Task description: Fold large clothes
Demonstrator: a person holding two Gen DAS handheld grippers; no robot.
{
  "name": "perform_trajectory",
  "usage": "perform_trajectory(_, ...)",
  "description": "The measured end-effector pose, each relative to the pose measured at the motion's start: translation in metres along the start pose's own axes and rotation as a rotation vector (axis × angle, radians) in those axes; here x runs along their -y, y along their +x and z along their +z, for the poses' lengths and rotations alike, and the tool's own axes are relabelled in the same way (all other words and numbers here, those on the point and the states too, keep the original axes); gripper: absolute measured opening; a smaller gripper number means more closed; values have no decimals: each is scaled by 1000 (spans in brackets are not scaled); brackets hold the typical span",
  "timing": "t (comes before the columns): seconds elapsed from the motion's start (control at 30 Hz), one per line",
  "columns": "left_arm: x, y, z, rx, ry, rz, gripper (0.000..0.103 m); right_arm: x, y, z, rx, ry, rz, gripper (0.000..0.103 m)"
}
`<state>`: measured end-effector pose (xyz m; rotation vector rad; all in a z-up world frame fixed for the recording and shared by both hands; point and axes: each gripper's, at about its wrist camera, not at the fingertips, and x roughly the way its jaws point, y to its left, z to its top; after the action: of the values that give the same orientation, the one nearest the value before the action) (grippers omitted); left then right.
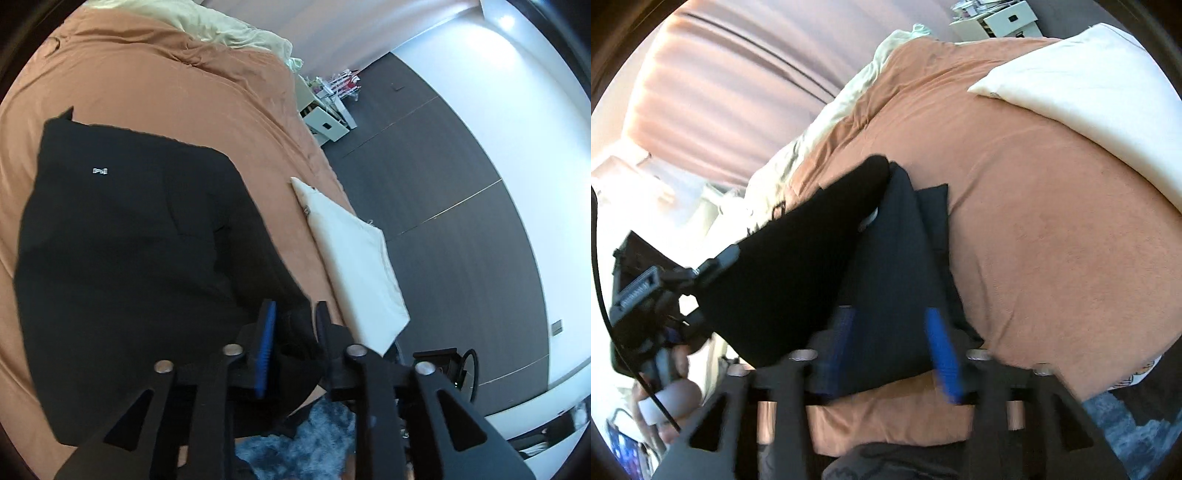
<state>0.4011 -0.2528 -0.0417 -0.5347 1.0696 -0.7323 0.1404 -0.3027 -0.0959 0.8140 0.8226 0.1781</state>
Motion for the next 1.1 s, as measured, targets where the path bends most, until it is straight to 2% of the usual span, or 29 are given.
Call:
perform_trajectory(0.03, 1, -5, -1, 19, 9, -21, 46, 1, -1, 1, 12, 9, 15, 70)
perform_trajectory(0.07, 1, -12, -2, 42, 20, -29, 69, 2, -1, 3, 19, 14, 27, 76)
perform_trajectory(0.13, 2, -29, -4, 90, 30, -31, 96, 2, -4, 5, 24, 18, 60, 80)
perform_trajectory(0.17, -2, -40, -3, 121, 33, -24, 97, -1, -4, 5, 21, 15, 73, 80)
perform_trajectory(0.37, -32, -78, -3, 184, 10, 110, 97, -23, 18, 11, -9, -23, 99, 80)
perform_trajectory(0.53, -74, -95, -7, 187, -52, 203, 97, -35, 53, 12, -70, -42, 84, 78)
perform_trajectory(0.6, -89, -99, -11, 170, -74, 244, 97, -40, 66, 11, -88, -57, 60, 64)
perform_trajectory(0.63, -94, -97, -13, 163, -82, 259, 97, -42, 73, 10, -95, -73, 28, 46)
perform_trajectory(0.67, -101, -96, -14, 155, -96, 277, 97, -43, 75, 10, -98, -83, 16, 19)
perform_trajectory(0.7, -107, -95, -15, 149, -109, 289, 97, -44, 77, 9, -102, -92, 22, 14)
perform_trajectory(0.8, -121, -94, -21, 138, -132, 302, 97, -43, 69, 7, -68, -122, 36, 12)
perform_trajectory(0.9, -120, -83, -23, 125, -121, 304, 92, -30, 58, 4, -51, -105, 42, 10)
perform_trajectory(1.1, -123, -56, -28, 73, -86, 341, 70, 10, 50, -7, -55, -31, 2, 9)
